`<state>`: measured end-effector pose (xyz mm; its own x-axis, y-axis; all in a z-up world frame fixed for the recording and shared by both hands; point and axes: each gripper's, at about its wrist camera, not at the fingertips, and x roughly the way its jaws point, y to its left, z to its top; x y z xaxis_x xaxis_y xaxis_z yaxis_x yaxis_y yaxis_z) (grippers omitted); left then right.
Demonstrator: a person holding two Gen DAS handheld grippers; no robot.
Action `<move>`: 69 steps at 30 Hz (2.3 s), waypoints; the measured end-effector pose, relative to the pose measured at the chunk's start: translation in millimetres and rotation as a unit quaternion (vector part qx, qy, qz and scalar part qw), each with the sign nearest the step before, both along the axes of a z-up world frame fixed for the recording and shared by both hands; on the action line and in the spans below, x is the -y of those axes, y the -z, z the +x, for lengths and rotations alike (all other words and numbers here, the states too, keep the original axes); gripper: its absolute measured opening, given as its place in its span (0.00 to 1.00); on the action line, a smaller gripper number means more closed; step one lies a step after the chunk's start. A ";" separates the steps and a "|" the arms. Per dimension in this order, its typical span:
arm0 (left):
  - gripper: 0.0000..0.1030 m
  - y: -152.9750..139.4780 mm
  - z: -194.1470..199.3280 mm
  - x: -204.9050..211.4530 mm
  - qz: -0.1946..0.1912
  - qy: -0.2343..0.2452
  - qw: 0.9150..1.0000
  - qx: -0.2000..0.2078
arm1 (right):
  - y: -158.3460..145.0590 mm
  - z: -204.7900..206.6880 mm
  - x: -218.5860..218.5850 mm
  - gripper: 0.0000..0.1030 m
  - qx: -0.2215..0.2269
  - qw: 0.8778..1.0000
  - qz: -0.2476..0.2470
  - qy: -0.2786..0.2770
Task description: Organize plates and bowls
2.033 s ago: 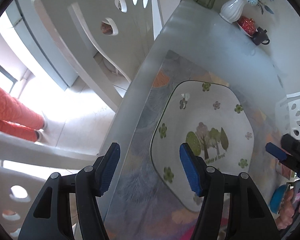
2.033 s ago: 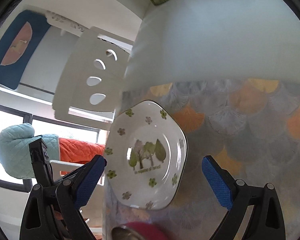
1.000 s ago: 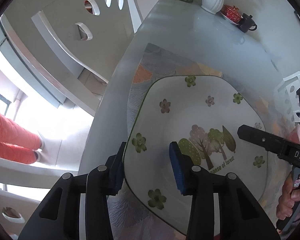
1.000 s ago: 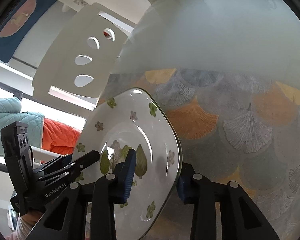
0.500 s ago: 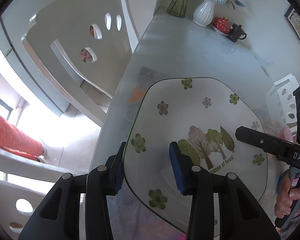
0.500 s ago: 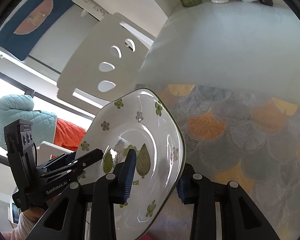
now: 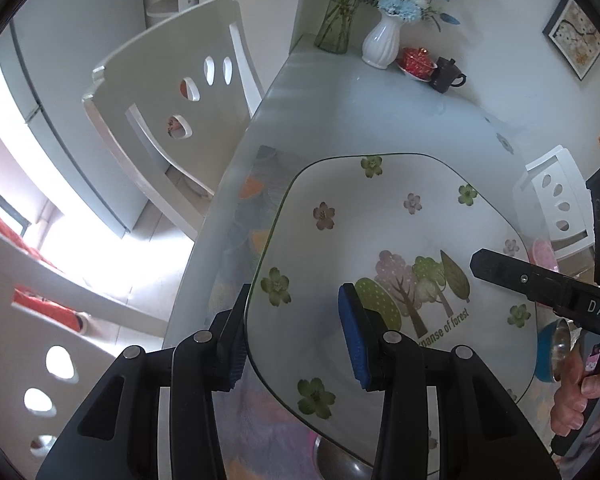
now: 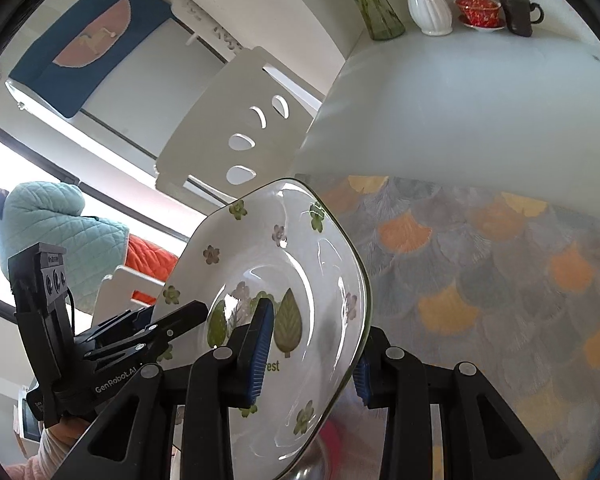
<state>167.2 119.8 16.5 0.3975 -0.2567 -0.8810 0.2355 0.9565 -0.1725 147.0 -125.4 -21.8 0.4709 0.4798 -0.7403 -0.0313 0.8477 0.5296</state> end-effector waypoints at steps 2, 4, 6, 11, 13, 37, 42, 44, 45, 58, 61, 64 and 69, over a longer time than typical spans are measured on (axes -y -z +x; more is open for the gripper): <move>0.37 -7.1 -8.3 1.5 -0.001 0.000 1.000 0.002 | -6.8 -9.5 1.6 0.34 0.004 1.000 0.005 0.004; 0.37 -13.5 -17.6 3.2 -0.002 0.003 1.000 0.005 | -14.6 -22.5 4.4 0.34 0.008 1.000 0.009 0.010; 0.37 -20.5 -28.6 5.8 -0.003 0.007 1.000 0.008 | -21.7 -35.3 7.0 0.34 0.011 1.000 0.012 0.014; 0.37 -30.1 -51.6 12.6 -0.003 0.011 1.000 0.011 | -33.4 -65.2 11.9 0.34 0.009 1.000 0.012 0.026; 0.37 -31.4 -61.3 14.9 0.001 0.011 1.000 0.010 | -34.6 -73.3 13.1 0.34 0.005 1.000 0.011 0.028; 0.37 -5.3 -175.5 40.5 -0.012 0.063 0.998 -0.024 | -5.7 -218.0 42.0 0.34 -0.041 0.996 0.039 0.066; 0.37 -3.2 -199.4 42.2 -0.014 0.084 0.996 -0.024 | 1.5 -244.6 41.8 0.34 -0.050 0.996 0.041 0.065; 0.37 -2.4 -209.1 40.8 -0.016 0.093 0.995 -0.027 | 5.1 -255.9 39.0 0.34 -0.055 0.996 0.040 0.065; 0.37 -1.8 -214.7 39.1 -0.017 0.096 0.995 -0.028 | 7.1 -261.9 37.0 0.34 -0.057 0.996 0.038 0.064; 0.37 16.1 -256.8 22.3 -0.025 0.130 0.990 -0.045 | 42.7 -325.6 15.0 0.34 -0.090 0.991 0.076 0.065; 0.37 21.4 -262.1 20.6 -0.028 0.135 0.989 -0.050 | 50.1 -333.0 12.7 0.34 -0.096 0.990 0.079 0.067; 0.37 28.4 -268.3 19.2 -0.028 0.140 0.988 -0.055 | 54.2 -336.5 10.8 0.34 -0.101 0.990 0.077 0.067; 0.37 42.4 -280.1 18.9 -0.018 0.159 0.985 -0.064 | 59.8 -342.0 6.2 0.34 -0.102 0.991 0.064 0.061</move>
<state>-112.9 100.9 -26.0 0.1780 -0.3814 -0.9071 0.4959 0.8310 -0.2520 -195.0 -131.5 -81.6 0.3774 0.5254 -0.7626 0.1856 0.7638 0.6181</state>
